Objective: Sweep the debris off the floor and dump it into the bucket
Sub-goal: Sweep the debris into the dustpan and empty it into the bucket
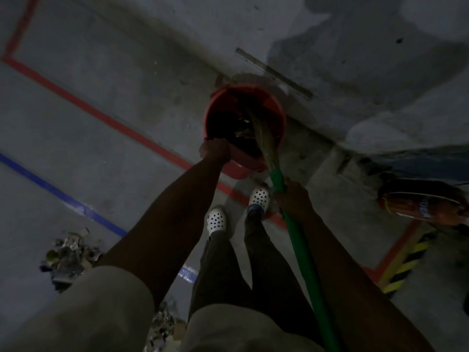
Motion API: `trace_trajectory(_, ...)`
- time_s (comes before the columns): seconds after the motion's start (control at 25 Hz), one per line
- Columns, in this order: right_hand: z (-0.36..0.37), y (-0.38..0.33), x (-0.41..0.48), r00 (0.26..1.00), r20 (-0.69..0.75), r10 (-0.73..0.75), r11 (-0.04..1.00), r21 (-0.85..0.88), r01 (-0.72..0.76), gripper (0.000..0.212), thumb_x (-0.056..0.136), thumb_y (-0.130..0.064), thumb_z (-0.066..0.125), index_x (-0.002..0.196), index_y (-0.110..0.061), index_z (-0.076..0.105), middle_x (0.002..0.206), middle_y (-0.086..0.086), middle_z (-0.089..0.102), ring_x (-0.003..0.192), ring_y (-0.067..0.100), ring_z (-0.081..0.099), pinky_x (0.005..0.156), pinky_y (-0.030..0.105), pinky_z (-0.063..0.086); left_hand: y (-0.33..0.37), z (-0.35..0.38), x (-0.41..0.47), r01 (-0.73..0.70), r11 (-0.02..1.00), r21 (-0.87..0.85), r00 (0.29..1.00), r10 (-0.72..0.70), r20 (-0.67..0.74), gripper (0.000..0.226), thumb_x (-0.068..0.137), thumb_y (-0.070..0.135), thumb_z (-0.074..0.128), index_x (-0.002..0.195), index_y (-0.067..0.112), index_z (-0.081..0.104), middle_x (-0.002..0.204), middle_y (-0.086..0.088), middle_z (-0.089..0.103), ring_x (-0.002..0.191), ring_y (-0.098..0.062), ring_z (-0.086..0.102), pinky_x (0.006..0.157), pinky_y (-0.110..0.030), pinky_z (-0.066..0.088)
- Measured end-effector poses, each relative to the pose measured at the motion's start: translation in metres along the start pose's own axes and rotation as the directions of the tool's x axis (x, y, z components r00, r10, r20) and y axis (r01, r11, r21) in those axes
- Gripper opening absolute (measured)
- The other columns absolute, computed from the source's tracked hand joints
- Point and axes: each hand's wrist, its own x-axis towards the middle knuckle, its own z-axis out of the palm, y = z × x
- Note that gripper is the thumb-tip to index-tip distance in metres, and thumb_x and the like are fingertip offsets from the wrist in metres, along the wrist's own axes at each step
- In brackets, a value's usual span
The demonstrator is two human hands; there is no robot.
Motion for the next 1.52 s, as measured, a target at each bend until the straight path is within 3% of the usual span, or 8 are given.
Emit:
trace_trajectory(0.2, 0.008, 0.005, -0.027, 0.997, 0.032, 0.069, 0.994, 0.083, -0.071, 0.044, 0.094, -0.017, 0.063, 0.136, -0.006, 0.055, 0.121, 0.022, 0.065, 0.107, 0.039, 0.066, 0.093, 0.049, 0.056, -0.015, -0.007, -0.025, -0.021, 1.000, 0.001, 1.000, 0.021, -0.010, 0.031, 0.094, 0.015, 0.054, 0.124, 0.011, 0.063, 0.121, -0.013, 0.064, 0.112, -0.032, 0.062, 0.085, -0.043, 0.051)
trace_trajectory(0.44, 0.022, -0.009, -0.086, 0.997, -0.023, 0.076, 0.972, 0.226, -0.069, 0.032, 0.092, -0.014, 0.069, 0.121, -0.002, 0.066, 0.094, 0.015, 0.068, 0.066, 0.018, 0.065, 0.056, 0.026, 0.051, -0.042, -0.008, -0.101, -0.043, 0.985, -0.169, 0.999, 0.039, -0.026, 0.038, 0.097, 0.020, 0.053, 0.135, 0.011, 0.051, 0.130, -0.013, 0.060, 0.119, -0.033, 0.059, 0.096, -0.044, 0.048)
trace_trajectory(0.64, 0.027, -0.031, -0.137, 0.981, 0.160, 0.114, 0.621, 0.759, -0.196, 0.017, 0.096, -0.001, 0.058, 0.105, 0.013, 0.061, 0.070, 0.016, 0.054, 0.041, 0.018, 0.050, 0.037, 0.021, 0.041, -0.077, -0.008, -0.178, -0.086, 0.959, -0.269, 0.988, 0.046, -0.150, 0.038, 0.100, 0.024, 0.049, 0.136, 0.012, 0.050, 0.133, -0.016, 0.056, 0.122, -0.035, 0.056, 0.100, -0.043, 0.047)
trace_trajectory(0.84, 0.025, -0.059, -0.177, 0.976, 0.219, 0.011, 0.502, 0.843, -0.195, 0.021, 0.100, -0.002, 0.047, 0.079, -0.004, 0.050, 0.062, 0.010, 0.046, 0.035, 0.012, 0.046, 0.033, 0.016, 0.038, -0.127, 0.009, -0.236, -0.181, 0.934, -0.308, 0.949, 0.085, -0.303, 0.048, 0.098, 0.016, 0.049, 0.145, 0.013, 0.040, 0.138, -0.015, 0.049, 0.123, -0.033, 0.051, 0.098, -0.039, 0.044)
trace_trajectory(0.92, 0.031, -0.072, -0.193, 0.973, 0.228, -0.033, 0.546, 0.820, -0.174, 0.023, 0.100, -0.001, 0.044, 0.078, -0.004, 0.049, 0.055, 0.008, 0.046, 0.031, 0.010, 0.045, 0.031, 0.016, 0.037, -0.147, 0.023, -0.255, -0.202, 0.923, -0.328, 0.936, 0.083, -0.342, 0.049, 0.096, 0.012, 0.051, 0.144, 0.012, 0.040, 0.141, -0.013, 0.046, 0.124, -0.031, 0.049, 0.093, -0.038, 0.044)
trace_trajectory(1.08, 0.047, -0.089, -0.217, 0.987, 0.080, -0.138, 0.828, 0.556, 0.071, 0.014, 0.094, 0.001, 0.056, 0.080, 0.001, 0.057, 0.055, 0.012, 0.052, 0.037, 0.018, 0.049, 0.036, 0.023, 0.042, -0.177, 0.059, -0.292, -0.137, 0.891, -0.433, 0.914, -0.055, -0.401, 0.043, 0.095, 0.011, 0.052, 0.138, 0.015, 0.050, 0.140, -0.011, 0.045, 0.123, -0.030, 0.049, 0.093, -0.038, 0.043)
trace_trajectory(1.24, 0.056, -0.107, -0.233, 0.940, 0.176, -0.294, 0.921, 0.316, 0.229, 0.007, 0.089, 0.004, 0.059, 0.083, 0.002, 0.059, 0.047, 0.011, 0.057, 0.033, 0.019, 0.052, 0.037, 0.022, 0.044, -0.181, 0.104, -0.335, 0.045, 0.824, -0.565, 0.874, -0.306, -0.376, 0.044, 0.097, 0.015, 0.050, 0.142, 0.017, 0.047, 0.133, -0.013, 0.046, 0.118, -0.030, 0.050, 0.089, -0.037, 0.044)
trace_trajectory(1.52, 0.108, -0.096, -0.261, 0.781, 0.447, -0.436, 0.886, 0.061, 0.460, 0.004, 0.088, 0.003, 0.059, 0.087, 0.001, 0.062, 0.053, 0.013, 0.058, 0.043, 0.022, 0.054, 0.044, 0.029, 0.048, -0.141, 0.195, -0.426, 0.245, 0.355, -0.902, 0.666, -0.738, -0.110, 0.039, 0.096, 0.009, 0.050, 0.135, 0.007, 0.049, 0.129, -0.015, 0.050, 0.113, -0.030, 0.053, 0.082, -0.034, 0.043)
